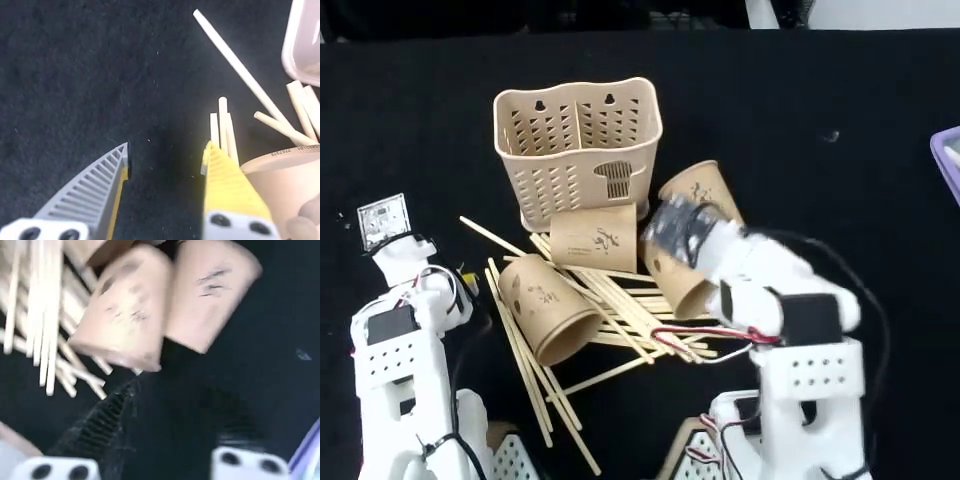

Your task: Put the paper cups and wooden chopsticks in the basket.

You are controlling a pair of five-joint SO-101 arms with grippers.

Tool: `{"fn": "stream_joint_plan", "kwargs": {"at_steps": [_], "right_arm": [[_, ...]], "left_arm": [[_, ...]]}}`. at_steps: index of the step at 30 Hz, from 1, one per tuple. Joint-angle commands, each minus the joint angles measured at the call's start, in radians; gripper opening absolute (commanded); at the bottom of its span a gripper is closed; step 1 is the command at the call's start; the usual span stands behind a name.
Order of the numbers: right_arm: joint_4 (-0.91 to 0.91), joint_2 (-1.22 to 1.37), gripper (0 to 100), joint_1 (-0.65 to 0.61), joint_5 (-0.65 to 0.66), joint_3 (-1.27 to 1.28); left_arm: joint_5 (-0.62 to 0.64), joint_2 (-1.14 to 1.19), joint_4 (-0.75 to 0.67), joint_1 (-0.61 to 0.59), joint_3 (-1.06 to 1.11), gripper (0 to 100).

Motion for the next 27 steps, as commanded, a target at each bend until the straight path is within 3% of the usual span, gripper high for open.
{"fn": "stream_joint_plan", "kwargs": {"at_steps": [1,9,14,17,19,22,27], "right_arm": [[-0.14,-0.058,38.7,-0.002,0.048,0.124],[-0.459,-0.117,37.2,-0.055,0.046,0.39],[-0.6,-0.119,31.2,-0.057,0.043,0.461],[-0.611,-0.124,18.1,-0.058,0.031,0.458],[-0.611,-0.124,0.8,-0.058,-0.028,0.44],[-0.551,-0.125,0.7,-0.052,-0.167,0.364],[-0.285,-0.125,1.1,-0.058,-0.334,0.067]], "left_arm": [[0.012,-0.018,-0.014,-0.01,-0.013,24],[0.012,-0.018,-0.015,-0.01,-0.012,24],[0.012,-0.018,-0.015,-0.01,-0.012,24],[0.012,-0.018,-0.017,-0.01,-0.012,24],[0.012,-0.018,-0.017,-0.01,-0.012,24],[0.012,-0.018,-0.015,-0.01,-0.012,24],[0.011,-0.018,-0.015,-0.012,-0.012,24]]}}
